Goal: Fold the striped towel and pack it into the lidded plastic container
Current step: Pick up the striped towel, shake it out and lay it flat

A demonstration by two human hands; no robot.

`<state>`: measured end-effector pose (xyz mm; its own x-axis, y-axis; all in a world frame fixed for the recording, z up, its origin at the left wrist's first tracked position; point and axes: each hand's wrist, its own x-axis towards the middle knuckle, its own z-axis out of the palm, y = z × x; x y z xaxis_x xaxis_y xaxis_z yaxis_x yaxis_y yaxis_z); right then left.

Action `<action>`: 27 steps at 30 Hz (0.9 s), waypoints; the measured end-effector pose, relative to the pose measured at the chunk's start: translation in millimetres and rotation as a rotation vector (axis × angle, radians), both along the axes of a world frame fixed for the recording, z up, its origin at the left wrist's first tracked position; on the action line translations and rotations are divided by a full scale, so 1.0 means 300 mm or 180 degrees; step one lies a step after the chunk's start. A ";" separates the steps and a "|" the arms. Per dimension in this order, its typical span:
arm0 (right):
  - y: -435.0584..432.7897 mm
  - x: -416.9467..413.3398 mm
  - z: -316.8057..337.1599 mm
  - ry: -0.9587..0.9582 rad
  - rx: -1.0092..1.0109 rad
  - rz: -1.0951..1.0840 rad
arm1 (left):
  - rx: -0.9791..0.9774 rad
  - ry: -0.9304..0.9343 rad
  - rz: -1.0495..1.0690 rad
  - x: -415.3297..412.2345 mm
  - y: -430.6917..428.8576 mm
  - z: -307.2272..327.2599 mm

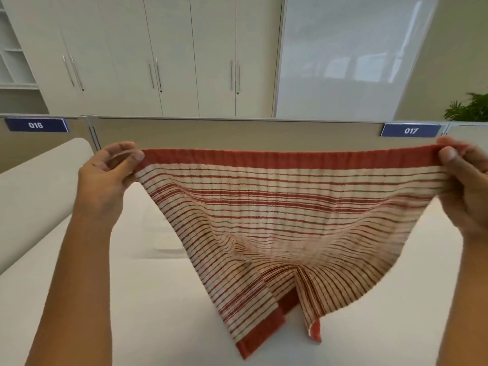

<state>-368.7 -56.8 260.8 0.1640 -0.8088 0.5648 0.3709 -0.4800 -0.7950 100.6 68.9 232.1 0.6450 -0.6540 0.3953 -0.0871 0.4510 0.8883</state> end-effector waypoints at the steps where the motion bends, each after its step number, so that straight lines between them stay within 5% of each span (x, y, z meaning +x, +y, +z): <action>1: -0.005 -0.006 0.005 -0.0090 -0.0055 0.0104 | -0.0232 0.0162 -0.0274 0.012 0.011 0.010; 4: -0.022 0.028 0.008 0.0016 0.0011 -0.0027 | -0.0547 0.0471 -0.0806 0.026 0.006 0.027; 7: -0.061 0.117 -0.024 0.1120 0.0104 -0.1555 | 0.0348 -0.0029 0.0040 -0.006 -0.058 0.010; 9: -0.060 0.191 -0.042 0.1333 0.0243 -0.2086 | 0.0732 -0.0202 0.0551 -0.049 -0.097 0.004; 19: 0.157 0.636 -0.035 0.0491 0.0696 0.0249 | 0.0317 0.0351 -0.0795 -0.457 -0.142 0.066; 27: 0.170 0.650 -0.021 0.1174 0.0198 0.0538 | 0.0543 0.0237 -0.1437 -0.466 -0.107 0.086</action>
